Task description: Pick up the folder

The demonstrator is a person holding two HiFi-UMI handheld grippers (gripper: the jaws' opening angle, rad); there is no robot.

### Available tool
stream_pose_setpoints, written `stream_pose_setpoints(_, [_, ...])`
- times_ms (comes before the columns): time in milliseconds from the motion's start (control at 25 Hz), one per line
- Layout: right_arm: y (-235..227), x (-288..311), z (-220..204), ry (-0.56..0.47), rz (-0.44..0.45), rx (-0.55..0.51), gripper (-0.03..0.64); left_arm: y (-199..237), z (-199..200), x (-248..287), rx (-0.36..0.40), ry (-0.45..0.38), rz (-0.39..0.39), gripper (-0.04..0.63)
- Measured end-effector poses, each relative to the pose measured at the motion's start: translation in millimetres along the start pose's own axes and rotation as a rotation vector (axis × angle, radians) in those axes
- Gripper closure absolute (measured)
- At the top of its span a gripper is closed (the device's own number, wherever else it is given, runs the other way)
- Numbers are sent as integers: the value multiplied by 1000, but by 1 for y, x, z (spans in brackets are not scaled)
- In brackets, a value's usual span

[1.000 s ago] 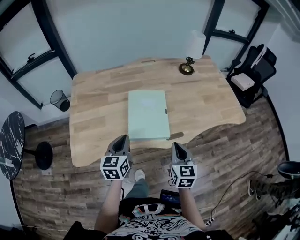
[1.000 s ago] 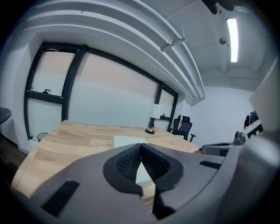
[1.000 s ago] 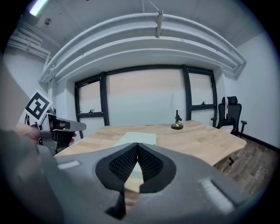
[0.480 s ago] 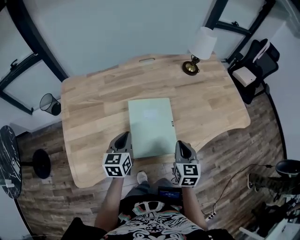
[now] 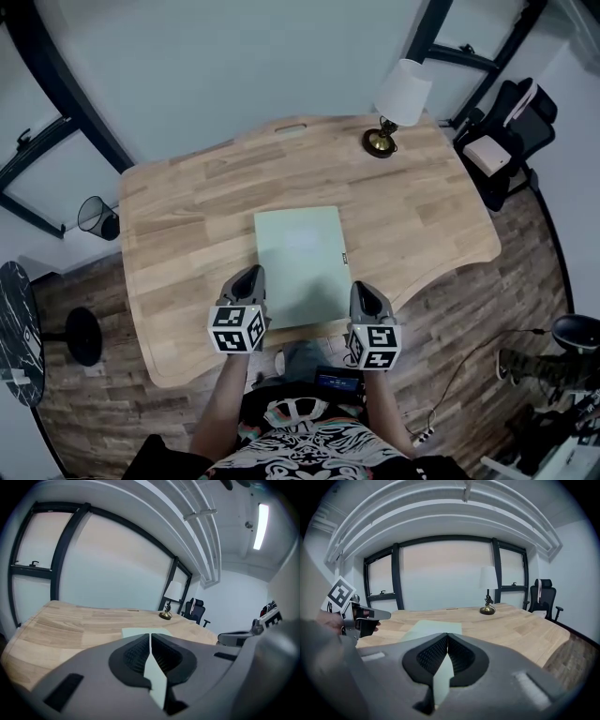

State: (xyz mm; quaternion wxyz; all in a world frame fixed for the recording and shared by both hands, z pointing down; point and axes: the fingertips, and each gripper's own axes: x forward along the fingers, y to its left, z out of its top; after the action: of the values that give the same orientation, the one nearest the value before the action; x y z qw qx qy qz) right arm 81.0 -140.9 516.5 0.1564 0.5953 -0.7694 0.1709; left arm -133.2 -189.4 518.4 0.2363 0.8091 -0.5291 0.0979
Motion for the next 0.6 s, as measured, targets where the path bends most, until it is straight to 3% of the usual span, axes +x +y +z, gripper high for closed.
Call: stream_pose_setpoints(600, [-19, 40, -15, 52, 39, 26, 612, 12, -19, 37, -23, 65, 37, 586])
